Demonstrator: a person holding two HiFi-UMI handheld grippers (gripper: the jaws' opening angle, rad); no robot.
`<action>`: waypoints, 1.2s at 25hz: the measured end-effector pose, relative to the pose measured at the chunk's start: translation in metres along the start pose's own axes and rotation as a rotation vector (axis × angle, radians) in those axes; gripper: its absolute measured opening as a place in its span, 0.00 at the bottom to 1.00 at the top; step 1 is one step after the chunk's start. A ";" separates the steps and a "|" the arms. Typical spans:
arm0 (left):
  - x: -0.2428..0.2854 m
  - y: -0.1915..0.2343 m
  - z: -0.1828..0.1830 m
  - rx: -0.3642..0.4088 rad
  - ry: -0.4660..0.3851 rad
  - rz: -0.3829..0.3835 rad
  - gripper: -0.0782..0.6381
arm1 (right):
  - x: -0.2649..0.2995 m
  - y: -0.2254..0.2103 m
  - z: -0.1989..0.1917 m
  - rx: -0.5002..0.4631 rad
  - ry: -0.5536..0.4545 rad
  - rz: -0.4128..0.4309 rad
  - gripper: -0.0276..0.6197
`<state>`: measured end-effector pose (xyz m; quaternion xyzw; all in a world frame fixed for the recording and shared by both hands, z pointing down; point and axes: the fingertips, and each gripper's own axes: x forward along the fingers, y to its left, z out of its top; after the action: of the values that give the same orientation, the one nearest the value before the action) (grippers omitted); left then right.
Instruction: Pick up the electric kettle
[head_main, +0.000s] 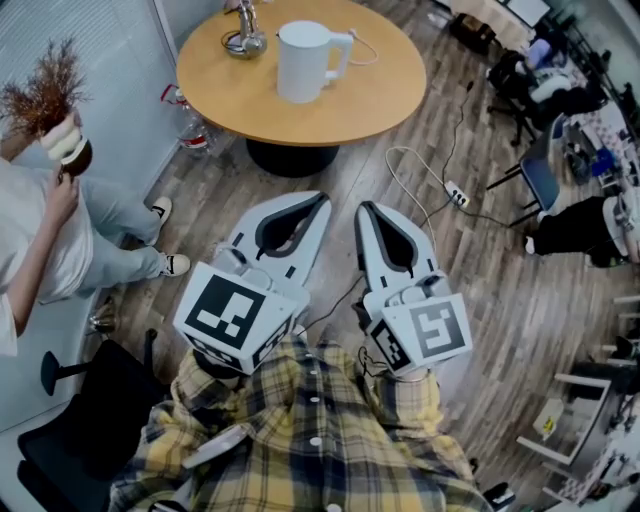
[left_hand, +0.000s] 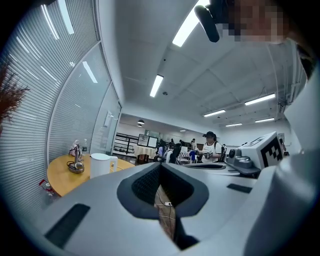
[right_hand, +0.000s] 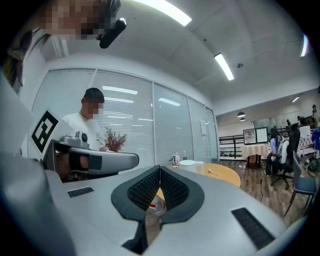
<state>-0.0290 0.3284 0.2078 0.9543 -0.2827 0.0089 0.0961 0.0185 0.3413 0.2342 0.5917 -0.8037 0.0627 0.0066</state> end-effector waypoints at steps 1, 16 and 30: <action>0.006 0.009 0.002 0.002 -0.003 -0.002 0.11 | 0.010 -0.003 0.003 -0.010 0.002 -0.001 0.09; 0.093 0.148 0.024 0.010 0.005 -0.046 0.11 | 0.165 -0.045 0.014 -0.011 -0.013 -0.036 0.09; 0.143 0.203 0.022 -0.009 0.023 -0.064 0.11 | 0.223 -0.090 0.018 -0.031 0.011 -0.100 0.09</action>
<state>-0.0196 0.0799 0.2324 0.9623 -0.2510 0.0157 0.1037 0.0382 0.1013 0.2439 0.6307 -0.7739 0.0531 0.0234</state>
